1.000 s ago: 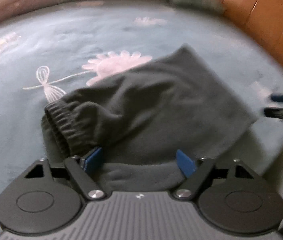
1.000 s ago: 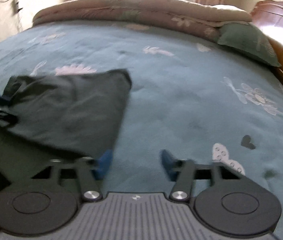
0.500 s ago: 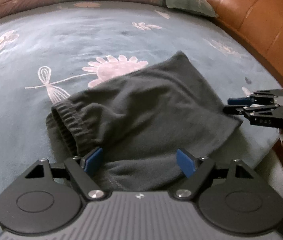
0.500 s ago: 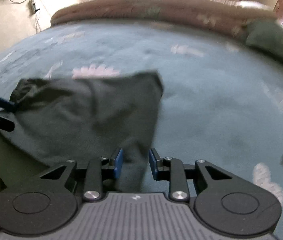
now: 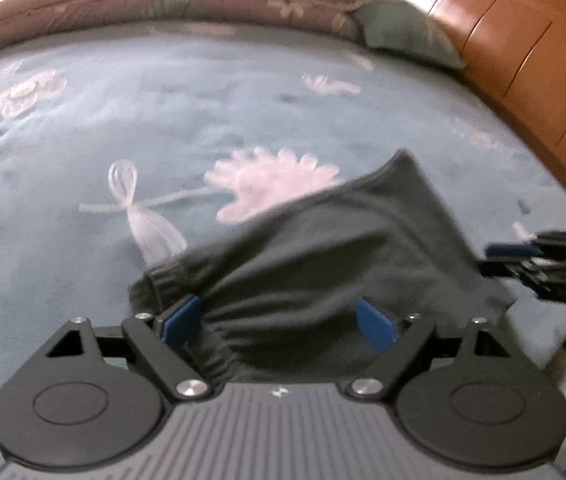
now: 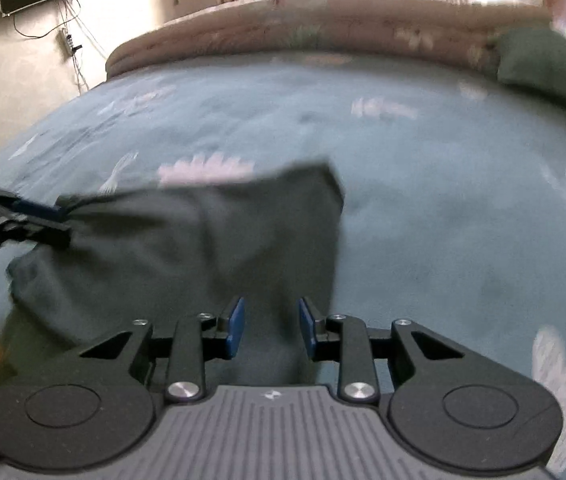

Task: Fold clothes
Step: 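Open the right gripper and withdraw it from the folded sweatpants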

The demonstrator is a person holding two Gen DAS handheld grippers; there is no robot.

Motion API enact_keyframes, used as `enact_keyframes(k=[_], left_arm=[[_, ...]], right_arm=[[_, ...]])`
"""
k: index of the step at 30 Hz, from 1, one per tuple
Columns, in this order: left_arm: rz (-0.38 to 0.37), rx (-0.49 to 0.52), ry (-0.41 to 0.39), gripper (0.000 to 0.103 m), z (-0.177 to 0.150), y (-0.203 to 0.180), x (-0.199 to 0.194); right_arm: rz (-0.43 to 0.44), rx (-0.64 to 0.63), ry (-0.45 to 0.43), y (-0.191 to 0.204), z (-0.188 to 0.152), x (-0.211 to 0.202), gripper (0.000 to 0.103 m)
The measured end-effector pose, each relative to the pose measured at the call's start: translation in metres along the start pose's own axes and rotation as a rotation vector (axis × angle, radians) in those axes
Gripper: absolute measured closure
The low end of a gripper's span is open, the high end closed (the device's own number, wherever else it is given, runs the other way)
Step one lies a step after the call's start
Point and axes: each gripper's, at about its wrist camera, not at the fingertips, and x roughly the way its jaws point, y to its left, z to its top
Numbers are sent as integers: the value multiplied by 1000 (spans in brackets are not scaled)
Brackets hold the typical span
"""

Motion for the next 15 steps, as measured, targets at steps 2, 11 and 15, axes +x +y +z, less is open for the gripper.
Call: enact_keyframes(k=[2, 11, 15], left_arm=[[-32, 6, -2, 14, 0, -1, 3], [-40, 22, 13, 14, -15, 8, 15], [-67, 3, 9, 12, -15, 13, 15]], right_arm=[[-20, -14, -20, -1, 19, 11, 63], [88, 285, 58, -48, 59, 98, 33], [142, 343, -8, -68, 67, 104, 33]])
